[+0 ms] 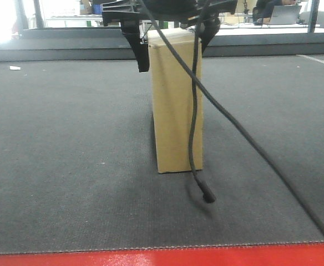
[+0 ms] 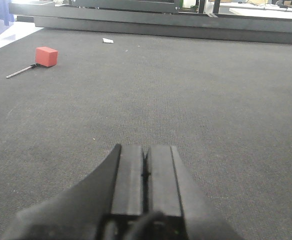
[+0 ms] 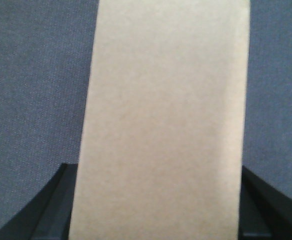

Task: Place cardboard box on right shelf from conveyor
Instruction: 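Close the right gripper on the cardboard box and lift it, then raise the held box with the right gripper clear of the conveyor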

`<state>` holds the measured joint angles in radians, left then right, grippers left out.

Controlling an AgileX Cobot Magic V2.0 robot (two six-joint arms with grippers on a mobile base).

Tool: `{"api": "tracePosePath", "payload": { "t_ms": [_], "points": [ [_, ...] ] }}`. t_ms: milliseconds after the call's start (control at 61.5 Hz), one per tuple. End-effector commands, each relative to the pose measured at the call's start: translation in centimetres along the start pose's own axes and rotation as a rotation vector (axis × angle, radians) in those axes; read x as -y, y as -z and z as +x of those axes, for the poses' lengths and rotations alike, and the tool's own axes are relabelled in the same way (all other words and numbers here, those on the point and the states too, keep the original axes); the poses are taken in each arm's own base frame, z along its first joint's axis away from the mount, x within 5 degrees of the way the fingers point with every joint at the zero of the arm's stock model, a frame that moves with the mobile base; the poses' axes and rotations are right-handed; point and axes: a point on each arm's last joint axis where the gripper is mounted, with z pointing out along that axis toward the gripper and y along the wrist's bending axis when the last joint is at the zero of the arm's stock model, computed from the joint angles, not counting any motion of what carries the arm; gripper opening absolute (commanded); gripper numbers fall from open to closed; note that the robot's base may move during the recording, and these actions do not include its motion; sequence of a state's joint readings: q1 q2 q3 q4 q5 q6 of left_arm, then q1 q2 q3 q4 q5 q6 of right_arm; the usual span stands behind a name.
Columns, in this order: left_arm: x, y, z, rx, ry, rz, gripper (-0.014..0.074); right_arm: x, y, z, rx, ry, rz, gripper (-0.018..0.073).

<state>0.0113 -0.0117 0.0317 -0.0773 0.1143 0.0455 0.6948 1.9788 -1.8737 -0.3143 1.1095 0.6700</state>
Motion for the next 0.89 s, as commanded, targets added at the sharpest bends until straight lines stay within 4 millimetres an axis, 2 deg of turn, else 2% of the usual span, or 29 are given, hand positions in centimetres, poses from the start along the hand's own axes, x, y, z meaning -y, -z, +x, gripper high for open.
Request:
{"api": "tracePosePath", "payload": {
  "t_ms": [0, 98, 211, 358, 455, 634, 748, 878],
  "points": [
    [0.0, 0.1, -0.6, 0.092, 0.005, 0.000, -0.0116, 1.6, 4.7, -2.1, 0.150, -0.011, -0.041, 0.0266],
    [0.0, 0.1, -0.6, 0.092, 0.005, 0.000, -0.0116, 2.8, 5.8, -2.6, 0.173, -0.007, -0.036, 0.0207],
    [0.0, 0.1, -0.6, 0.092, 0.005, 0.000, -0.0116, 4.9, 7.6, -3.2, 0.200, 0.028, -0.015, 0.0202],
    [0.0, 0.1, -0.6, 0.092, 0.005, 0.000, -0.0116, 8.4, 10.4, -3.3, 0.224, 0.097, 0.006, 0.0202],
    [0.0, 0.1, -0.6, 0.092, 0.005, 0.000, -0.0116, 11.0, 11.4, -2.8, 0.229, 0.102, 0.030, 0.0202],
    [0.0, 0.1, -0.6, 0.092, 0.005, 0.000, -0.0116, 16.4, 12.7, 0.0, 0.227, 0.042, 0.098, 0.0202],
    [0.0, 0.1, -0.6, 0.092, 0.005, 0.000, -0.0116, 19.6, 13.4, 3.1, 0.229, -0.030, 0.122, 0.0202],
    [0.0, 0.1, -0.6, 0.092, 0.005, 0.000, -0.0116, 21.9, 14.3, 7.0, 0.257, -0.066, 0.142, 0.0202]
  ]
}}
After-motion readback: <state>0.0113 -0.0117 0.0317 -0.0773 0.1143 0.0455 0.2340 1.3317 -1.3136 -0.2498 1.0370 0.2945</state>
